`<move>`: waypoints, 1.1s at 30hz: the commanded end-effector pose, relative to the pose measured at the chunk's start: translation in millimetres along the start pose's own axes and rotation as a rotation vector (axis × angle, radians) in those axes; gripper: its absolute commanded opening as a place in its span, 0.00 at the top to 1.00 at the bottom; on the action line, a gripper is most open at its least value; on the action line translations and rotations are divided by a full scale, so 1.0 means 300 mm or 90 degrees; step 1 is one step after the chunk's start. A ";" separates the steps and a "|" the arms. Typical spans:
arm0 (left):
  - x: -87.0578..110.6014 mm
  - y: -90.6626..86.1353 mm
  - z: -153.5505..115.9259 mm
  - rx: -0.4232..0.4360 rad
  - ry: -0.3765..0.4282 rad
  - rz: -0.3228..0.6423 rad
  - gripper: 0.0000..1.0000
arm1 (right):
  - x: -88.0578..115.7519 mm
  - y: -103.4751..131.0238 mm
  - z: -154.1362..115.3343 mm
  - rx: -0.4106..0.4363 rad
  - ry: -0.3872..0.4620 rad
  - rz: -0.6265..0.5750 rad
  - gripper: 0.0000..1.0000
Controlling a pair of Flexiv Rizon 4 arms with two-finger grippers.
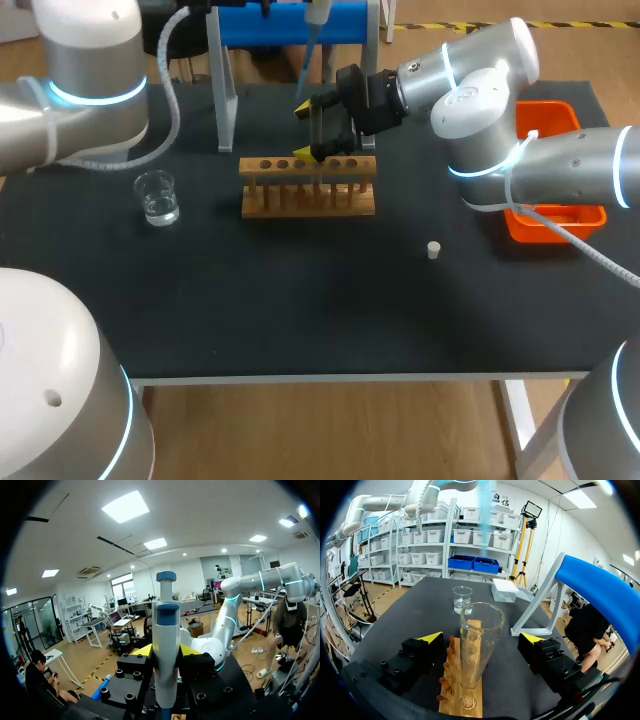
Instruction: Invert the test tube, pick up the pipette, mount the tip to pipette, aspirate from beaker and dispense into the tube, eject the tip, return the pipette, and cap with the stopper.
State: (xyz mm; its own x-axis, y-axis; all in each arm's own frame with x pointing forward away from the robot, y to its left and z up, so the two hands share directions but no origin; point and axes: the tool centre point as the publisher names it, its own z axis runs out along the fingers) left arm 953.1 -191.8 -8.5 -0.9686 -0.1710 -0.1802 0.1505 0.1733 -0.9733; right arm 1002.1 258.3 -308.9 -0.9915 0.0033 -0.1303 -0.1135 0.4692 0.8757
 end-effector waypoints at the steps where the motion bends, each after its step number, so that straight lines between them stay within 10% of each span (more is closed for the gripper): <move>1: 0.109 0.031 -0.122 -0.001 -0.028 -0.004 1.00 | -0.002 0.000 0.000 0.001 0.001 0.000 0.00; 15: 0.323 0.289 -0.180 0.056 -0.038 -0.031 1.00 | -0.002 0.000 0.000 0.001 0.001 0.000 0.00; 33: 0.355 0.345 -0.033 0.090 0.007 -0.052 1.00 | -0.002 0.000 0.000 0.001 0.001 0.000 0.00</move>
State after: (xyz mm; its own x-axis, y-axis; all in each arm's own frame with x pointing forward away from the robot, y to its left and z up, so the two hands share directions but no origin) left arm 853.6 -174.2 -124.2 -0.9781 -0.1805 -0.1038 0.1017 0.0209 -0.9946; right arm 1002.0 258.3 -308.9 -0.9915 0.0033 -0.1303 -0.1135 0.4693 0.8757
